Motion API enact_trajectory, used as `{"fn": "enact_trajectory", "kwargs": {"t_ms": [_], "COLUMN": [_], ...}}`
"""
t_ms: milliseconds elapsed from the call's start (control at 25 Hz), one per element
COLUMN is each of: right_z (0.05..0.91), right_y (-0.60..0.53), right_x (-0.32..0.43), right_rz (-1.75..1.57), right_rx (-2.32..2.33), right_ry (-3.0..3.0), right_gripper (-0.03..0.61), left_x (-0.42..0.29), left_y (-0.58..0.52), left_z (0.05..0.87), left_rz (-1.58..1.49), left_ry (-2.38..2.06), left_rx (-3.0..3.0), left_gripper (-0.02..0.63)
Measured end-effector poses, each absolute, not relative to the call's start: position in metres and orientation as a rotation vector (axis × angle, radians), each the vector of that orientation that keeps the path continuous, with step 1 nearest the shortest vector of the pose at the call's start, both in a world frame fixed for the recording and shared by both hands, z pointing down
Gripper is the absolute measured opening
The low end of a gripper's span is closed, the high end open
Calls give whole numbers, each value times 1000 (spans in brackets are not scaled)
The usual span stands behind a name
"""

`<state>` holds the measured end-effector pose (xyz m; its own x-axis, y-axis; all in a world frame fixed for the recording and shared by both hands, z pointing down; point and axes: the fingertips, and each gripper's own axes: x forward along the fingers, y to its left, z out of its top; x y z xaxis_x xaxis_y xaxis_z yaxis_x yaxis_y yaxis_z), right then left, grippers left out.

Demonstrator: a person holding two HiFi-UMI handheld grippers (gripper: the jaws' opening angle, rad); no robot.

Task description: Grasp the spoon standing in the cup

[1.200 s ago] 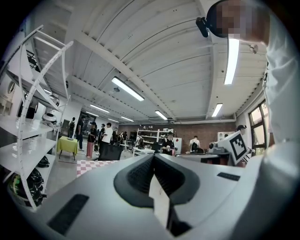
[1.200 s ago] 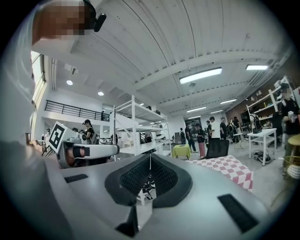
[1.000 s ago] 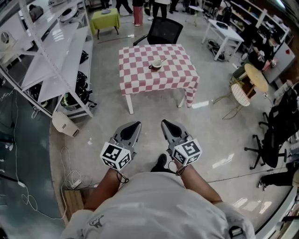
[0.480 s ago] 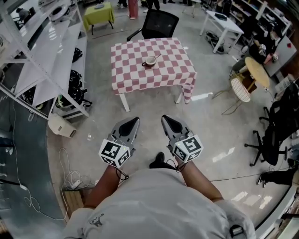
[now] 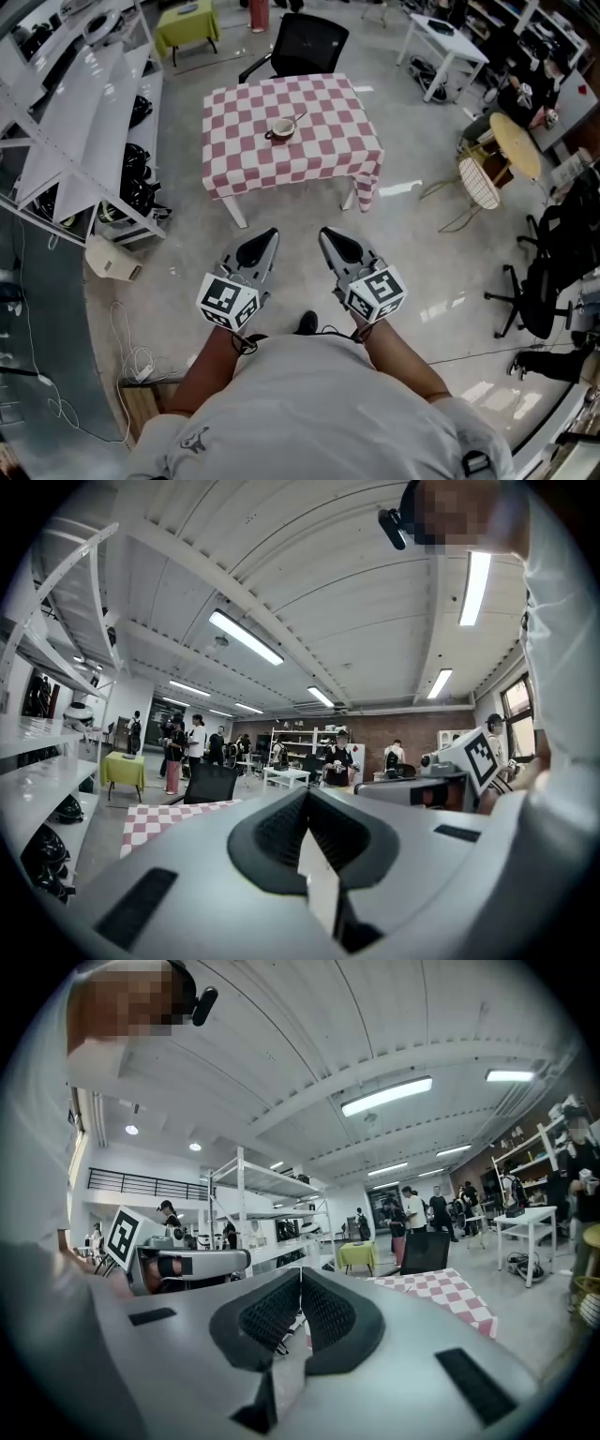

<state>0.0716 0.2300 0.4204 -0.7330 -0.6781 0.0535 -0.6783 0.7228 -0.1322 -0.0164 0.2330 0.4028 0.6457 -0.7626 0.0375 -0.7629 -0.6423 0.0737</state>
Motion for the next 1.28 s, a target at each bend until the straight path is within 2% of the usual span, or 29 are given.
{"fn": "enact_trajectory", "kwargs": {"t_ms": [840, 1280], "right_z": [427, 423], "right_y": [149, 81], "right_x": [85, 34], "right_rz": [255, 255], "right_rx": [1194, 1277], "right_ry": [-2886, -2856], "right_gripper": [32, 32], "left_x": [-11, -48], "left_y": [143, 77], "left_z": [414, 415], "left_rz": [4, 8], "left_ry": [-1213, -1082], "left_rx": [2769, 2821], "left_gripper": [11, 11]}}
